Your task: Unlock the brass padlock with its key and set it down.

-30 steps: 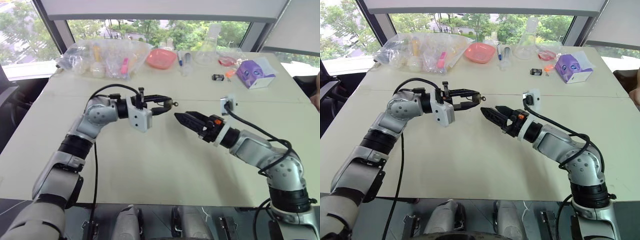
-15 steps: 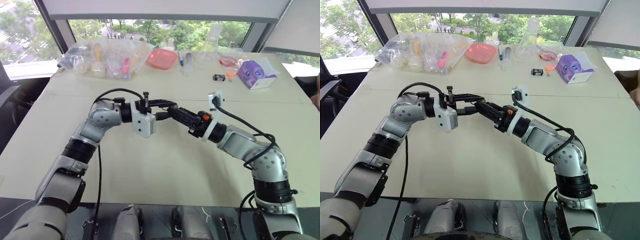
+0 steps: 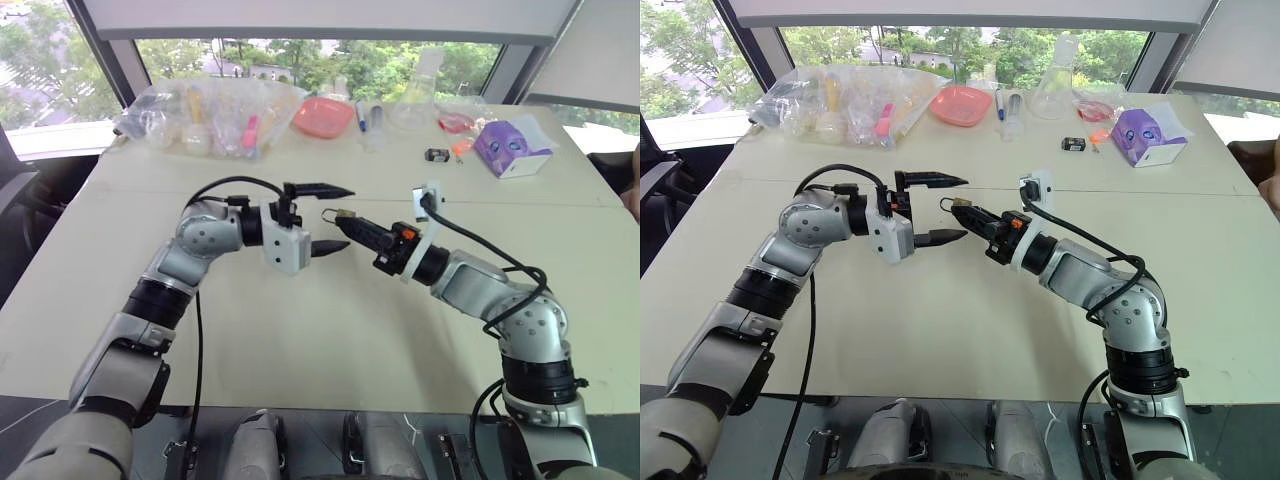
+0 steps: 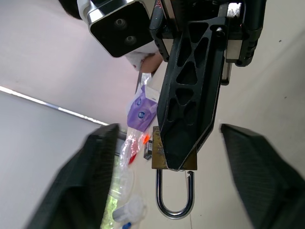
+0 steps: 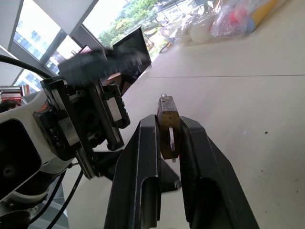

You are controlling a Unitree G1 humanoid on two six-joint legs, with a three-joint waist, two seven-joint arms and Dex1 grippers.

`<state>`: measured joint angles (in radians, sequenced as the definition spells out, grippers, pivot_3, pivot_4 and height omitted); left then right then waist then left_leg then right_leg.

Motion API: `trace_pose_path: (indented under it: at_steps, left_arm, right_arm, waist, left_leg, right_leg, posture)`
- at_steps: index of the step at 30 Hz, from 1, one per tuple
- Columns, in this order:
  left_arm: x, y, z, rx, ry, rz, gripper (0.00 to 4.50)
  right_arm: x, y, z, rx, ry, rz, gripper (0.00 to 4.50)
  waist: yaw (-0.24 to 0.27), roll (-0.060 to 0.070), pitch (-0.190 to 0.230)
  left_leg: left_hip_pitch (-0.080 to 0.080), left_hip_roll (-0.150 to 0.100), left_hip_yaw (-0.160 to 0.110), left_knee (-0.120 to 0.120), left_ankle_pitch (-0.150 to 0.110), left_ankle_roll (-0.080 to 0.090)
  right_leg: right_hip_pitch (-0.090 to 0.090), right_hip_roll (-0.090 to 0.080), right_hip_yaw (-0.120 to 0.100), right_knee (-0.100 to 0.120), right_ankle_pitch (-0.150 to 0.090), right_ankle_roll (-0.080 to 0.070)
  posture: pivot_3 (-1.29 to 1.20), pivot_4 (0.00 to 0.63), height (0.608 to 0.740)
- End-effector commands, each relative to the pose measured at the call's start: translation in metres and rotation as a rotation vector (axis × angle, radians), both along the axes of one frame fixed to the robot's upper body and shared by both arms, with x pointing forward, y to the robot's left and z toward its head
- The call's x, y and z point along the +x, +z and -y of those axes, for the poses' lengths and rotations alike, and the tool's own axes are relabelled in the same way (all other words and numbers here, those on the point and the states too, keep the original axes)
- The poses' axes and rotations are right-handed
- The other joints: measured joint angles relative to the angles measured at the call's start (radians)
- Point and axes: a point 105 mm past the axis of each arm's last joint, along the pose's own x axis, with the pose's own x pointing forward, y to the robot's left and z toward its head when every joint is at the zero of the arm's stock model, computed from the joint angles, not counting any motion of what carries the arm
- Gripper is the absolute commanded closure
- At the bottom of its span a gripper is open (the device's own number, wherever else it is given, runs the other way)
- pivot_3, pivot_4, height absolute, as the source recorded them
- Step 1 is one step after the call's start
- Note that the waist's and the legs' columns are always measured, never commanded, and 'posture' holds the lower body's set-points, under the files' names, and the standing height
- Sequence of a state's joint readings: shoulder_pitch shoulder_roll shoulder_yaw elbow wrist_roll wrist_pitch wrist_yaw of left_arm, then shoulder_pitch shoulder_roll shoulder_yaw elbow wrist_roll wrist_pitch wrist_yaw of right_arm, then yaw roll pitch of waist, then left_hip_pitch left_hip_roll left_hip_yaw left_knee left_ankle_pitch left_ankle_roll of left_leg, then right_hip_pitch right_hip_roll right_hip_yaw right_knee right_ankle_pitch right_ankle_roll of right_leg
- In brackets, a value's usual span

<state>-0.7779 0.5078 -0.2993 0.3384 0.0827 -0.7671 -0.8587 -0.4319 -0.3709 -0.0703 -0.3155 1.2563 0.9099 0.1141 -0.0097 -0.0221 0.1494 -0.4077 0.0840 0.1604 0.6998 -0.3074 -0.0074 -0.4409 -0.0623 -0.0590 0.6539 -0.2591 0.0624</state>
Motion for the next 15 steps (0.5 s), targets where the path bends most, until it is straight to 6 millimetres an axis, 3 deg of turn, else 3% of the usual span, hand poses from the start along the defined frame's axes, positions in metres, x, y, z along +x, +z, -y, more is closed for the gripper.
trace_pose_path:
  at_steps: [1, 8, 15]
  left_arm:
    - [0.005, 0.012, -0.012, -0.107, 0.06, -0.094, 0.06]
    - [0.025, 0.019, -0.047, -0.374, 0.224, -0.62, 0.06]
    - [0.025, 0.02, -0.041, -0.421, 0.23, -0.705, 0.06]
  right_arm:
    - [0.003, 0.009, 0.005, 0.011, -0.03, 0.037, 4.47]
    - [0.007, 0.008, 0.012, 0.011, -0.056, 0.036, 4.47]
    - [0.008, 0.011, 0.008, 0.024, -0.028, 0.042, 4.47]
  waist:
    - [0.0, 0.0, 0.0]
    - [-0.004, 0.0, 0.0]
    - [-0.001, 0.0, 0.0]
  left_leg:
    - [0.0, 0.0, 0.0, 0.0, 0.0, 0.0]
    - [0.0, 0.001, -0.001, 0.0, 0.001, -0.002]
    - [0.0, 0.0, -0.001, 0.0, 0.001, -0.002]
  right_leg:
    - [0.0, 0.0, 0.0, 0.0, 0.0, 0.0]
    - [-0.001, 0.0, 0.0, 0.001, 0.0, 0.0]
    - [0.0, 0.0, 0.0, 0.001, 0.0, 0.0]
  posture:
    - [0.0, 0.15, 0.74]
    - [0.0, 0.15, 0.74]
    - [0.0, 0.15, 0.74]
